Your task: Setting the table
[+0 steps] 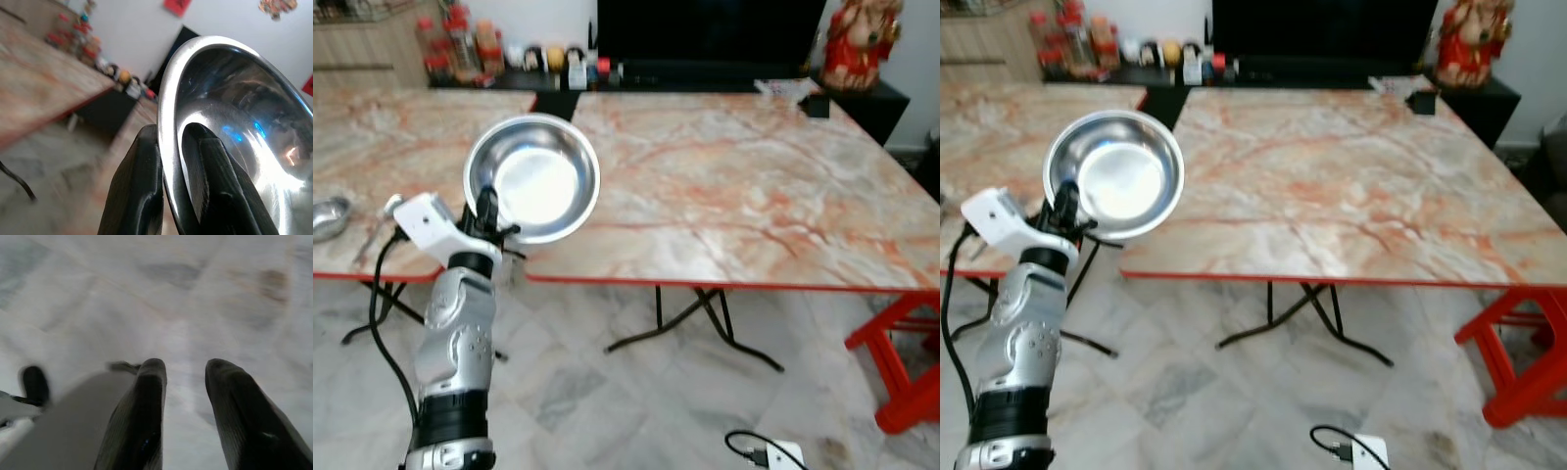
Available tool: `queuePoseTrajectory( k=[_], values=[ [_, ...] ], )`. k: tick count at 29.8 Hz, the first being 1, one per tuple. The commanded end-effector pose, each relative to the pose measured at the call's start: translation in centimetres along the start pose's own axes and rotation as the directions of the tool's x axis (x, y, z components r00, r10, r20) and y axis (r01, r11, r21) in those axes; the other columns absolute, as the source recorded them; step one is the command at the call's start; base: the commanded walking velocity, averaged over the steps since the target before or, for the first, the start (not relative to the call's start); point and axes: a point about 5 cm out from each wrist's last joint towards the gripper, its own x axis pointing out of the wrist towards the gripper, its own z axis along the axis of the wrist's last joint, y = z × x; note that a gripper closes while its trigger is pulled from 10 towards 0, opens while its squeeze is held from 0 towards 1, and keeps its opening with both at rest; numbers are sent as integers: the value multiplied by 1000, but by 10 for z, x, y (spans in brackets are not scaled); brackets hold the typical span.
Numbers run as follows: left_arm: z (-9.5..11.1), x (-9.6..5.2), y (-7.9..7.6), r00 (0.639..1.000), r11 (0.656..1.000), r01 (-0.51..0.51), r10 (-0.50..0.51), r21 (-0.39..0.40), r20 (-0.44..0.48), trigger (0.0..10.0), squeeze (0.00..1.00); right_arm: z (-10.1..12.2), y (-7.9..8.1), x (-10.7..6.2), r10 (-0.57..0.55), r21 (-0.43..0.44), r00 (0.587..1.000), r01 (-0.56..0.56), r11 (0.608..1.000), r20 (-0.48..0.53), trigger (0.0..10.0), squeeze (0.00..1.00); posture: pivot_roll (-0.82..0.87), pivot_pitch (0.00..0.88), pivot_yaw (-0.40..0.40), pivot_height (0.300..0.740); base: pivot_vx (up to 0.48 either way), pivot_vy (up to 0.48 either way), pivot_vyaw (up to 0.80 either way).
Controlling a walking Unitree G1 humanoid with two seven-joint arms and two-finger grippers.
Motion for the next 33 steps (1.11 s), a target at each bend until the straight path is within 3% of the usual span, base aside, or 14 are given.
queuePoseTrajectory(
  k=[1, 15, 33],
  values=[
    [6, 0, 0, 1000, 999, 10, -11, 34, 10, 10000, 0, 6, 3, 1, 5, 9, 1000, -6, 1000, 22, 10000, 0, 28, 0, -14, 725, 0, 0, 0],
    [4, 0, -13, 997, 997, 73, -73, 37, 11, 10000, 0, 9, 8, 1, 10, 29, 999, -11, 1000, 38, 10000, 0, 26, 0, -15, 725, 0, 0, 0],
    [6, 5, -16, 997, 996, 82, -82, 30, 15, 10000, 0, 11, 7, 2, 11, 26, 999, -12, 1000, 40, 10000, 0, 22, 0, -14, 725, 276, 0, 0]
  ],
)
